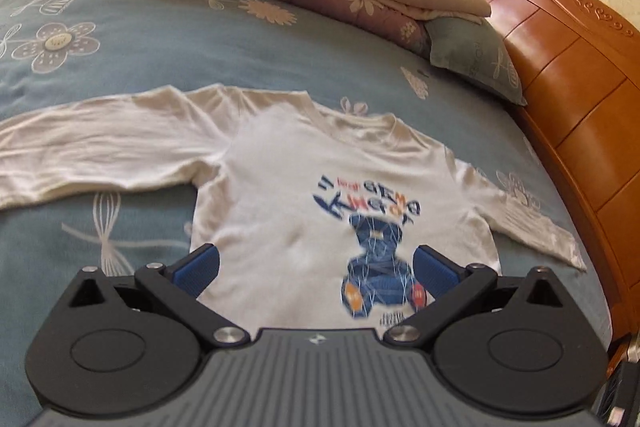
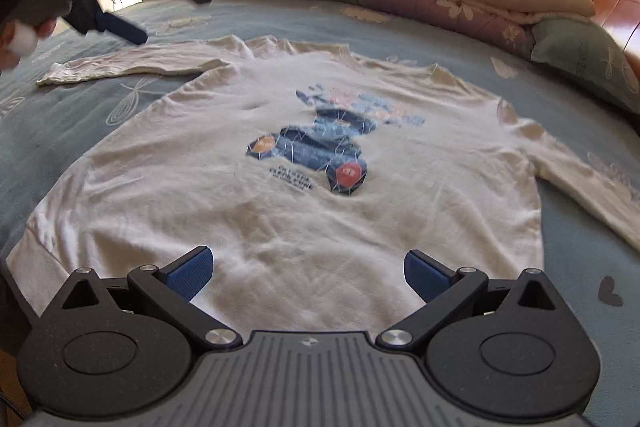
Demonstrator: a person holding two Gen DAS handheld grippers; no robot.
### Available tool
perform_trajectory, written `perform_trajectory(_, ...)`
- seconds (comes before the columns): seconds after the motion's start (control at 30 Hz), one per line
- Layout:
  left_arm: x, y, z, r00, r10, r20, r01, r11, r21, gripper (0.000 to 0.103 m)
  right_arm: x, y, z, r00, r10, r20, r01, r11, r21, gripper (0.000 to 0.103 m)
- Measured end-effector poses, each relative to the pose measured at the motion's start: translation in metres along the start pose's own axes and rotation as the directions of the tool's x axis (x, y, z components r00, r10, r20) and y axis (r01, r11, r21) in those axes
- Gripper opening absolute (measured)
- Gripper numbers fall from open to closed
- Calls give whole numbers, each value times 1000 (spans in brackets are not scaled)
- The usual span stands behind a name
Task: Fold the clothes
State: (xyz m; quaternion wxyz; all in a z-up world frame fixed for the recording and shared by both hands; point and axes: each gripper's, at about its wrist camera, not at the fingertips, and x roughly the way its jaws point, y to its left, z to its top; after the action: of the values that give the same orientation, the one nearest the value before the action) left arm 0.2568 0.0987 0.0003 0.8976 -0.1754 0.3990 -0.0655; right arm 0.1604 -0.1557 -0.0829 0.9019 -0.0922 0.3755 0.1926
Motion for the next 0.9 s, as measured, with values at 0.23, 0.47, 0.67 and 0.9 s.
perform_trajectory(0.23,85,34,55,999,22,-37,-27,991,-131,102,6,-6,-22,998,64,4,-64,998,7,103)
perform_trajectory(0.47,143,72,43,996,-16,-82,-3,973,-232,102,6,-6,-23,998,67,11,-67,998,-13,103)
perform_trajectory(0.67,123,58,48,995,35,-96,-52,982,-182,102,5,-6,-24,998,67,15,-67,998,-19,103)
perform_trajectory(0.9,129,33,31,985,34,-170,-50,995,-91,102,5,-6,-24,998,66,10,-66,998,-24,103)
